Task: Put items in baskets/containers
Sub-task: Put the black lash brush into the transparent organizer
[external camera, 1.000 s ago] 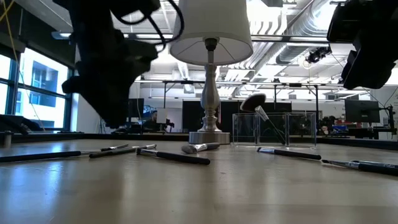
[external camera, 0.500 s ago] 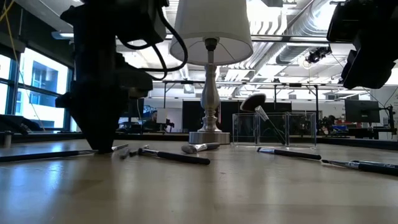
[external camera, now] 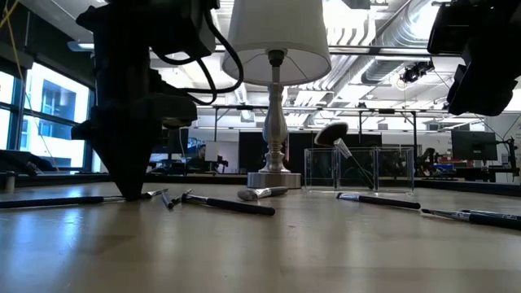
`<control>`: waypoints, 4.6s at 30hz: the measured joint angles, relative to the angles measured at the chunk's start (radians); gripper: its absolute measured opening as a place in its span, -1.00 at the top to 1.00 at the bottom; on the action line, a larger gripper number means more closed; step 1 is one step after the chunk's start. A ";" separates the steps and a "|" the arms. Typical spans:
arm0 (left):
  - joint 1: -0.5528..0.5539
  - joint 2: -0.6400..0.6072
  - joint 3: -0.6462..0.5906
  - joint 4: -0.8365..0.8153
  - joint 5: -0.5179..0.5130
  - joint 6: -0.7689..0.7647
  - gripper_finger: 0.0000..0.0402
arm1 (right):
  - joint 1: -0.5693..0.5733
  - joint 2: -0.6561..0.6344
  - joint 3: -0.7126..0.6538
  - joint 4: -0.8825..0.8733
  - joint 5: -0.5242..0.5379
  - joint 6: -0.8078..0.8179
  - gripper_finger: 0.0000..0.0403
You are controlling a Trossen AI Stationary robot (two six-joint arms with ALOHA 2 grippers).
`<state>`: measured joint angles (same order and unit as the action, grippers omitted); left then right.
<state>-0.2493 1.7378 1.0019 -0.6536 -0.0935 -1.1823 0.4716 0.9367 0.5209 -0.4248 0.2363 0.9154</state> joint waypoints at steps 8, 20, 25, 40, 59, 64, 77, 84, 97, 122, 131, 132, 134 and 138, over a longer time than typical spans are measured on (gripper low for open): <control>-0.028 -0.036 -0.002 0.024 -0.024 -0.054 0.99 | 0.000 0.000 0.000 0.000 0.000 -0.004 1.00; -0.120 -0.261 -0.002 0.111 -0.321 -0.139 1.00 | 0.000 0.000 0.000 -0.003 -0.003 -0.025 1.00; -0.117 -0.343 -0.001 0.189 -0.423 -0.081 1.00 | 0.000 0.000 0.000 -0.003 -0.003 -0.028 1.00; -0.087 -0.385 0.000 0.538 -0.637 0.303 1.00 | 0.000 0.000 0.000 -0.002 0.011 -0.034 1.00; 0.235 -0.254 0.001 0.972 -0.205 0.897 1.00 | 0.001 0.000 0.000 -0.050 -0.055 0.104 1.00; 0.308 -0.181 -0.001 1.030 -0.114 0.926 1.00 | 0.001 0.000 0.000 -0.038 -0.002 0.156 1.00; 0.383 -0.037 0.162 1.128 -0.024 1.147 1.00 | 0.001 0.000 0.000 -0.019 0.049 0.207 1.00; 0.408 0.059 0.293 1.009 0.020 1.175 1.00 | 0.001 0.000 0.000 -0.018 0.068 0.211 1.00; 0.337 0.068 0.296 0.972 -0.024 1.155 1.00 | 0.001 0.000 0.000 -0.019 0.084 0.207 1.00; 0.306 0.068 0.296 0.956 -0.082 1.125 1.00 | 0.001 0.000 0.000 -0.019 0.076 0.193 1.00; 0.306 0.068 0.296 0.949 -0.085 1.125 1.00 | 0.001 0.000 0.000 -0.019 0.076 0.184 1.00; 0.306 0.068 0.296 0.949 -0.086 1.125 1.00 | 0.001 0.000 0.000 -0.019 0.076 0.184 1.00; 0.306 0.068 0.296 0.949 -0.099 1.131 1.00 | 0.001 0.000 0.000 -0.019 0.076 0.184 1.00; 0.306 0.068 0.295 0.948 -0.109 1.174 1.00 | 0.001 0.000 0.000 -0.019 0.076 0.185 1.00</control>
<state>0.0563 1.8053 1.2972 0.2943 -0.2029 -0.0081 0.4723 0.9367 0.5209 -0.4435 0.3119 1.1004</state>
